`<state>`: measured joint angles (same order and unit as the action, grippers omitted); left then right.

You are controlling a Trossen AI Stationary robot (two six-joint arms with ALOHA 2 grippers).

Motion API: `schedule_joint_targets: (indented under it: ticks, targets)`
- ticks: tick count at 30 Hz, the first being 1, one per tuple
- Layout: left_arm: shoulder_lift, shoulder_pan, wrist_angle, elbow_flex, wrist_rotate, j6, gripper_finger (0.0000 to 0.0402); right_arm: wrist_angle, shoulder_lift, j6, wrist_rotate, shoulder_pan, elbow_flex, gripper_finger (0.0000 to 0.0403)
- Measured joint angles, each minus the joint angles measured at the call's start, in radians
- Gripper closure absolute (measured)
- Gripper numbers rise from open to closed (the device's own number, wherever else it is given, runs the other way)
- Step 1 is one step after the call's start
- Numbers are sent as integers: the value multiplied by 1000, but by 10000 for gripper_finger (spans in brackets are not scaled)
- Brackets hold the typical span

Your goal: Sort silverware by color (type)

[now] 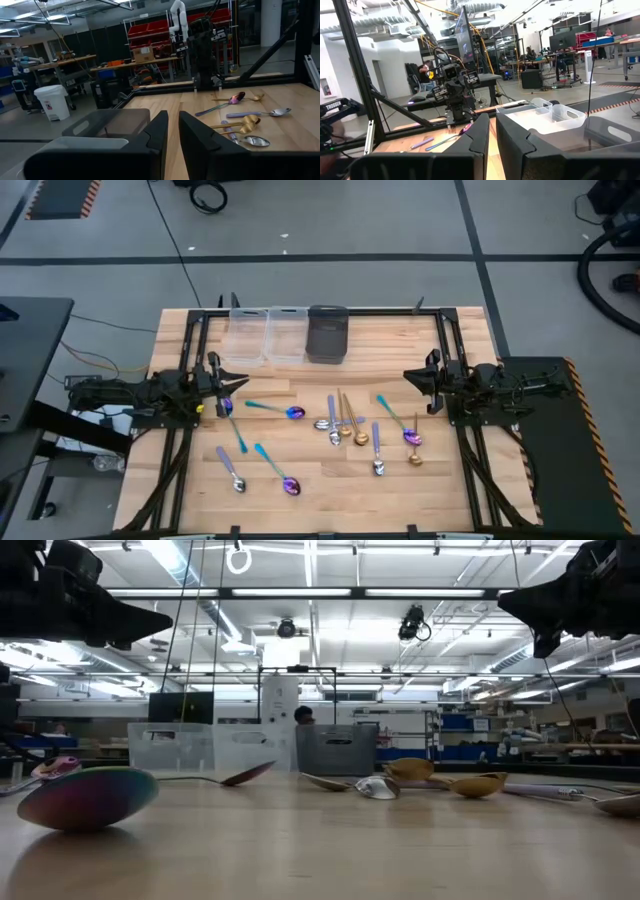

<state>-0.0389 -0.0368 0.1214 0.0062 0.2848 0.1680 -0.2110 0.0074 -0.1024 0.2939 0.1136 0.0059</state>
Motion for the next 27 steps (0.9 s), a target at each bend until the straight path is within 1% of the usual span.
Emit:
schedule_joint_targets:
  ticks: [19, 21, 23, 27]
  targets:
    - [0, 0, 1, 0, 0, -1, 347, 0, 0, 0, 0, 0, 0, 359]
    - [0, 0, 6, 0, -1, -48, 347, 0, 0, 0, 0, 0, 0, 359]
    - [0, 0, 25, 0, 0, -157, 347, 0, 0, 0, 0, 0, 0, 359]
    - [1, 14, 153, 0, 7, -291, 347, -39, 0, 62, 7, 0, 0, 359]
